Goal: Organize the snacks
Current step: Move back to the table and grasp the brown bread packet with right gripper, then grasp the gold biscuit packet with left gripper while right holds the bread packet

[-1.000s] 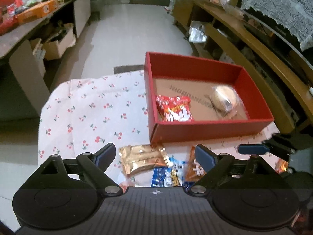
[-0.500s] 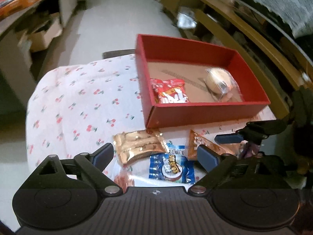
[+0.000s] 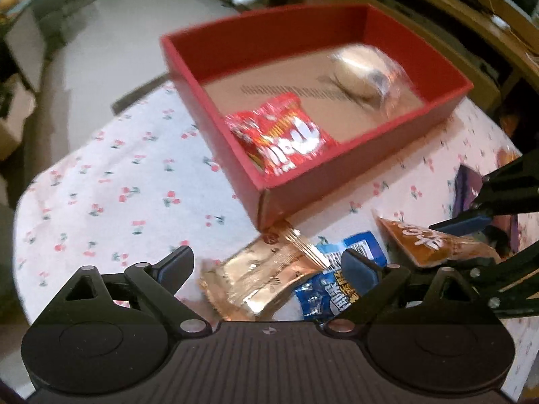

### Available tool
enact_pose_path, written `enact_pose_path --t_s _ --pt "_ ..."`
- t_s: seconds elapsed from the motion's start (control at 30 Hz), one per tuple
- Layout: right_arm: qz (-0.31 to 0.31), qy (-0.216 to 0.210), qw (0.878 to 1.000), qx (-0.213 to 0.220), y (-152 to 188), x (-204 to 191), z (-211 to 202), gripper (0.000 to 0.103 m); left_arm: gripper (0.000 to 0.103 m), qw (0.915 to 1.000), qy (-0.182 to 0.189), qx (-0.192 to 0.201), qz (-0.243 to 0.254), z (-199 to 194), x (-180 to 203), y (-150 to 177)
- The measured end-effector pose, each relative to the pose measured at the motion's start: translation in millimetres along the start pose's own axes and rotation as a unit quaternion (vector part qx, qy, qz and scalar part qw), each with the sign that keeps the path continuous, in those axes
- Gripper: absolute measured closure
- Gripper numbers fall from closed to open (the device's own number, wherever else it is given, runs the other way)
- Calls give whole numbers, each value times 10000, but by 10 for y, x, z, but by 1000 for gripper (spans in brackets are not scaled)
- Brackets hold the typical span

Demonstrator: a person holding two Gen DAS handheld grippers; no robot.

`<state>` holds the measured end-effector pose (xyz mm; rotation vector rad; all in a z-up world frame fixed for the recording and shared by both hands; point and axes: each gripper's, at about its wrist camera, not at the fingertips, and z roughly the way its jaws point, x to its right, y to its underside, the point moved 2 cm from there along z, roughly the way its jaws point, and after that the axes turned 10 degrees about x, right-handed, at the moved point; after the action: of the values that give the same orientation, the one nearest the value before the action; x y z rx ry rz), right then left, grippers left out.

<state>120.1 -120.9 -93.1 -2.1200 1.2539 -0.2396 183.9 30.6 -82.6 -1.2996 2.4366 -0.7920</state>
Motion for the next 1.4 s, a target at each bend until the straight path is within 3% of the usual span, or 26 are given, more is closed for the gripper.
enact_pose_path --t_s 0.1,0.3,0.43,0.63,0.83,1.07,1.23,1.4 --pt "10 -6 10000 3 8 -16 -4 56 3 9999 148 -48 -44 83 -13 18" --pt "128 131 9998 -7 34 32 -53 56 5 9979 308 -171 -542 16 -3 148" --pt "222 233 9995 54 79 44 -157 56 9 9979 382 -312 -427 -95 223 257" --pt "171 203 9996 47 159 -51 -197 56 6 9993 41 -121 -347 -178 298 294" --pt "108 303 9995 -27 129 -35 -75 56 3 9980 -41 -185 -607 116 176 159" --pt "155 420 9990 14 136 47 -73 54 16 9970 -24 -150 -763 152 321 200" --pt "180 472 9987 90 169 26 -177 55 40 9930 89 -120 -1171 70 331 274" --pt "296 471 9982 238 217 -30 -325 55 40 9917 -28 -168 -1276 -4 424 391"
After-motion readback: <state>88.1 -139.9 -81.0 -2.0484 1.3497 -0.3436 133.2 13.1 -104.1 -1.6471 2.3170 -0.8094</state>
